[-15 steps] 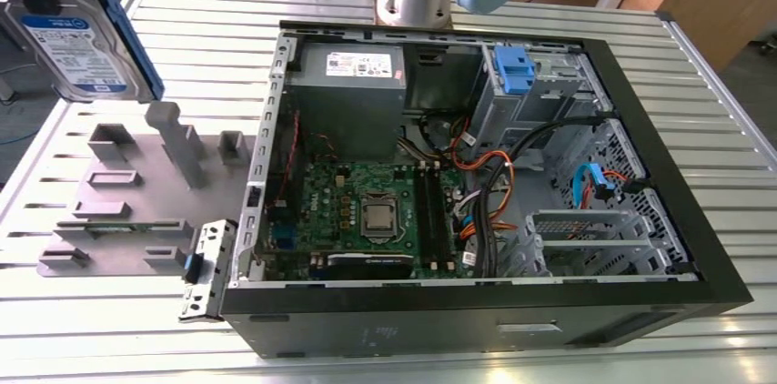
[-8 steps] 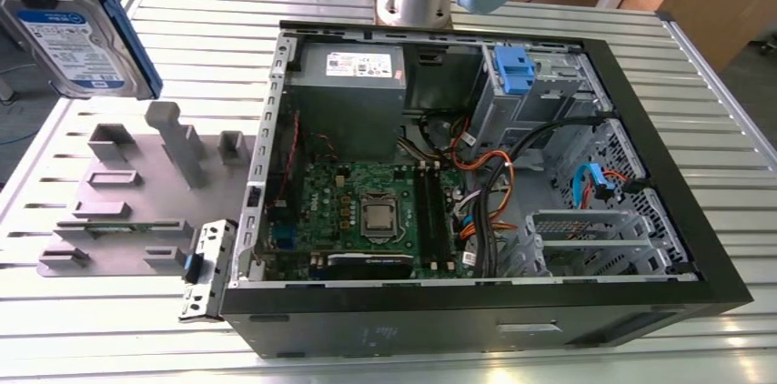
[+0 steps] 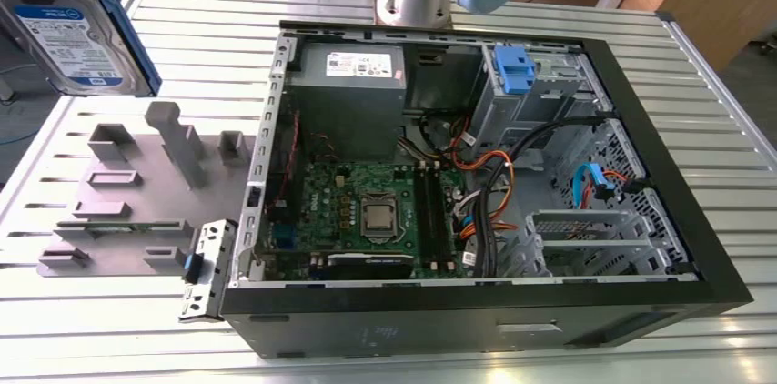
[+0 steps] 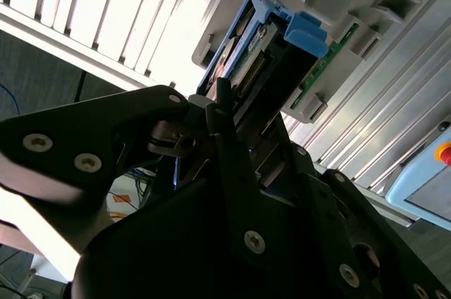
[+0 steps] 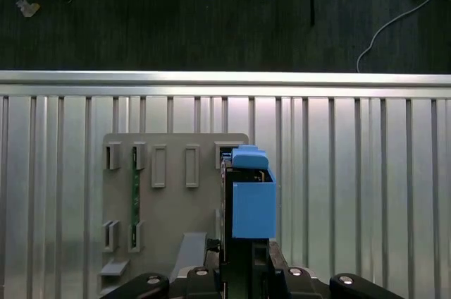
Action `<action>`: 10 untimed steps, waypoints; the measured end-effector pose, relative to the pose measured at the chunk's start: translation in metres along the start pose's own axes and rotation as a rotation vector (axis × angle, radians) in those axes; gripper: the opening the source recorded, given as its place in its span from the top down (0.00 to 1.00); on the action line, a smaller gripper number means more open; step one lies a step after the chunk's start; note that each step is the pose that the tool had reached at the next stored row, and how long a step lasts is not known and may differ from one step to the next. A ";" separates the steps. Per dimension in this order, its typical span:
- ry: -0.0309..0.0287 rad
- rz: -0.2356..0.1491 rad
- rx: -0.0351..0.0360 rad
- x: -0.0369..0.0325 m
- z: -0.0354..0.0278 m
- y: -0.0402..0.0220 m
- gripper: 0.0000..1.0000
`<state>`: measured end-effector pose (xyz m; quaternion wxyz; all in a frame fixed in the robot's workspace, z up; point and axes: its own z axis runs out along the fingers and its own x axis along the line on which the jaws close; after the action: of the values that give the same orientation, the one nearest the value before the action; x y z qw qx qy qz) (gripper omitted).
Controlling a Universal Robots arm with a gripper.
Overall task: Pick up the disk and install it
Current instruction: 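Pick up the disk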
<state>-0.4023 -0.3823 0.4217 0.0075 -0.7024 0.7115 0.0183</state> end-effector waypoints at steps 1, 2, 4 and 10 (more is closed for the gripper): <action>0.0001 0.000 0.0000 0.0000 -0.0010 0.0000 0.65; 0.0000 0.000 0.0000 -0.0001 -0.0021 0.0000 0.65; 0.0000 0.000 0.0000 -0.0002 -0.0046 0.0001 0.65; 0.0000 0.000 0.0001 -0.0005 -0.0128 0.0002 0.65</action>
<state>-0.4023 -0.3822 0.4345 0.0076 -0.7024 0.7115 0.0183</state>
